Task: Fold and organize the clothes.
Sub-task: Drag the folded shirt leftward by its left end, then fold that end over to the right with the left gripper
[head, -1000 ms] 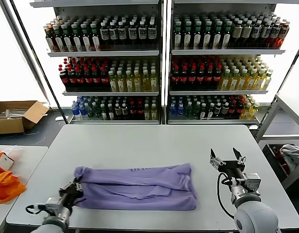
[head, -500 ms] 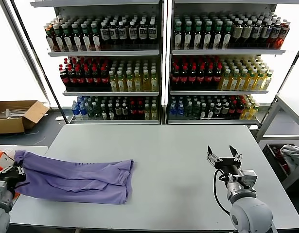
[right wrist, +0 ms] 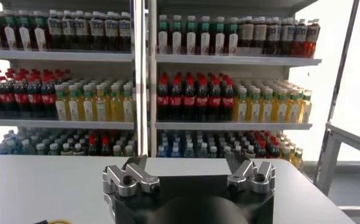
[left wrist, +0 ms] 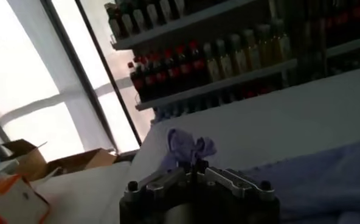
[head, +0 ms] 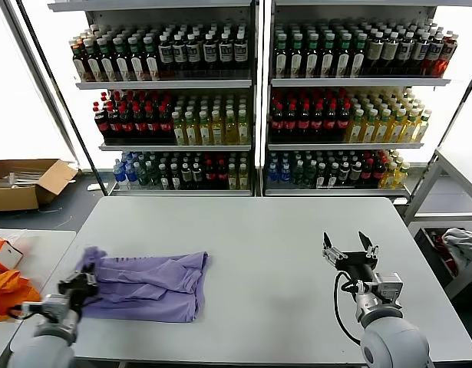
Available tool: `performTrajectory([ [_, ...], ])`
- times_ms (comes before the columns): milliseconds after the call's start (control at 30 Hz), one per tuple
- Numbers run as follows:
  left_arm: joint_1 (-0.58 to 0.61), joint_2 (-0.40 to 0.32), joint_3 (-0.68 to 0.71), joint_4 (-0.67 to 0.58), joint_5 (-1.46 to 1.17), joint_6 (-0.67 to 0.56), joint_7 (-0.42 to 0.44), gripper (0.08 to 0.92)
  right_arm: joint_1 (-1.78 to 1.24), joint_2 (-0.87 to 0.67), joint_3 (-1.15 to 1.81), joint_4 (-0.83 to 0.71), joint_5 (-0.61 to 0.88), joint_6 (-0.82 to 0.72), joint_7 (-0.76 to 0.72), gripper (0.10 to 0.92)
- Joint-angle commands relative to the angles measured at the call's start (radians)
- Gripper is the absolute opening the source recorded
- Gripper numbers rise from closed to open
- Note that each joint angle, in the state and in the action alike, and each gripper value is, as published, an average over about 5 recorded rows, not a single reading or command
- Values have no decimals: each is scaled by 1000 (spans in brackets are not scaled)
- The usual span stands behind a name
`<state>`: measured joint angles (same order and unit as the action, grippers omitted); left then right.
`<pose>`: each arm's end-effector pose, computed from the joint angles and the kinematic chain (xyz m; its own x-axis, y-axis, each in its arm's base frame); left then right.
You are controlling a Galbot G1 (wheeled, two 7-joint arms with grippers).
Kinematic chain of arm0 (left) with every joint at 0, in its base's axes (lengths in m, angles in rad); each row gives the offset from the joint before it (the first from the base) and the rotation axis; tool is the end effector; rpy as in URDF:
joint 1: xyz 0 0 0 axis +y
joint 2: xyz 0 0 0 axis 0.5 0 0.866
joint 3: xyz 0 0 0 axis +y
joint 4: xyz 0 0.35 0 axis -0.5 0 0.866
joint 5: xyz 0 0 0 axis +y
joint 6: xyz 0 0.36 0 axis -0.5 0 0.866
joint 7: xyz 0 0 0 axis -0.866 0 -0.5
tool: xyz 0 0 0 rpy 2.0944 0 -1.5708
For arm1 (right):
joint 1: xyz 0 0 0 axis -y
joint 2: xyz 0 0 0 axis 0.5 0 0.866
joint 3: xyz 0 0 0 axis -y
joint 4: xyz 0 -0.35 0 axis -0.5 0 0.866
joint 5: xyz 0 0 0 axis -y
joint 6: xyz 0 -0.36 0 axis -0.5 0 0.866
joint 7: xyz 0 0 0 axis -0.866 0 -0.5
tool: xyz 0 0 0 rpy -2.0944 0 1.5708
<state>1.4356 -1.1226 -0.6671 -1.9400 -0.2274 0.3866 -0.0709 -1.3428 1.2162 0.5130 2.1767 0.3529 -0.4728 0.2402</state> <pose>0.2403 0.1387 -0.2902 -0.9307 -0.1248 0.3438 -0.0321 0.9642 0.2633 0.2431 -0.0474 -0.2173 -0.9805 0.0271 0.1948 0.0189 0.9989 -0.0435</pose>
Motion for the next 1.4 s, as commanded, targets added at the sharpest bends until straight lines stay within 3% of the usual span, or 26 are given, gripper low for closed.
performTrajectory([
  [33, -60, -144, 289, -45, 23, 48, -23, 97, -59, 15, 14, 16, -14, 14, -3, 823],
  [433, -81, -133, 339, -99, 20, 78, -36, 97, -74, 27, -3, 3, -34, 31, -7, 823],
  [1000, -107, -175, 419, -17, 23, 63, -3, 104, -98, 37, -9, 2, -63, 33, -11, 823],
  [1267, -92, -177, 433, -35, -59, 48, -28, 297, -91, 43, -21, -8, -72, 35, -11, 823],
  [1400, -57, -166, 423, -191, -424, 72, -75, 409, -80, 44, -31, -19, -75, 37, -12, 823],
])
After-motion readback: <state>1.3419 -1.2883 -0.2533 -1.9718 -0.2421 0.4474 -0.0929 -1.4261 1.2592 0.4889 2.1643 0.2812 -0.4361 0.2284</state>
